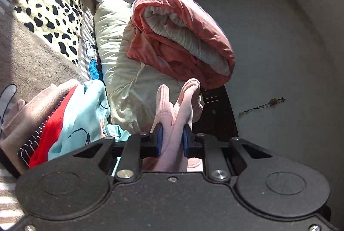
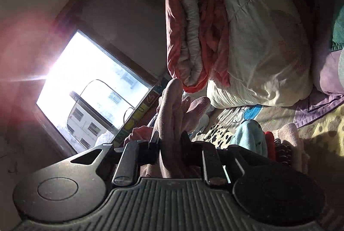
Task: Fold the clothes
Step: 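Carry the sweatshirt with both tools to the stack of folded clothes, then lower the sweatshirt onto the stack and open both tools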
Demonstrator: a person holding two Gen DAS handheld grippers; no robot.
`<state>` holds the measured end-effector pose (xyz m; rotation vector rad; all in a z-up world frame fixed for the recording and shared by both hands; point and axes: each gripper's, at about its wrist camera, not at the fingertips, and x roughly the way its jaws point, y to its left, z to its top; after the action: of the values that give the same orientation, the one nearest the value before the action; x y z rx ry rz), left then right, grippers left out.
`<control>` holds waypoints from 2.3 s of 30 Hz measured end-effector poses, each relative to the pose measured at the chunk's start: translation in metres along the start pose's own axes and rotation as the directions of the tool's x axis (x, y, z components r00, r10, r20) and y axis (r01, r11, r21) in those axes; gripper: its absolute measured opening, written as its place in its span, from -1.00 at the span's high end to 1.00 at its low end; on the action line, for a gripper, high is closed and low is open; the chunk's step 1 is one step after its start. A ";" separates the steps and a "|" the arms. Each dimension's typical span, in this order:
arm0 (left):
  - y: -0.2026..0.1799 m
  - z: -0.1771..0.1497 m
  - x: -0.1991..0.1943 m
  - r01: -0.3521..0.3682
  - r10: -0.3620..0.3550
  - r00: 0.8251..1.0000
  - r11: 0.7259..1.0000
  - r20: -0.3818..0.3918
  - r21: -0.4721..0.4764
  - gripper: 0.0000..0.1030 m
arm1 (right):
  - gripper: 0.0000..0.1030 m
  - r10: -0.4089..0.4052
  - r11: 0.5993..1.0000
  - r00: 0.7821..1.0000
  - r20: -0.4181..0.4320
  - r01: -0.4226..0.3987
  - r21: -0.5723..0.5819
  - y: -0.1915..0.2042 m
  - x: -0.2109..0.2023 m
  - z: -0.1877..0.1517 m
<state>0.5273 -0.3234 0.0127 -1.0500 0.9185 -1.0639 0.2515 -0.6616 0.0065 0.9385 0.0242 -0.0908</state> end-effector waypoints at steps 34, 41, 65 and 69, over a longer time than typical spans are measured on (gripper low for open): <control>-0.009 -0.127 -0.004 -0.480 0.340 0.869 0.398 0.360 0.782 0.12 | -0.31 -0.251 0.765 0.968 0.027 0.215 -0.607 0.023 0.012 -0.080; -0.037 -0.151 -0.038 -0.480 0.442 0.857 0.496 0.265 0.724 -0.38 | -0.97 -0.305 0.848 0.951 -0.054 0.245 -0.470 0.057 -0.058 -0.094; -0.144 -0.232 -0.120 -0.676 0.591 0.684 0.294 0.428 0.676 -1.00 | -1.00 -0.536 0.750 0.831 -0.147 0.389 -0.535 0.153 -0.146 -0.083; -0.147 -0.238 -0.124 -0.689 0.605 0.664 0.267 0.439 0.674 -1.00 | -0.99 -0.551 0.736 0.822 -0.143 0.399 -0.547 0.162 -0.152 -0.082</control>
<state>0.2400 -0.2748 0.1052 0.1294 0.5504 -0.5527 0.1165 -0.4900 0.0977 0.3941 0.5576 -0.4104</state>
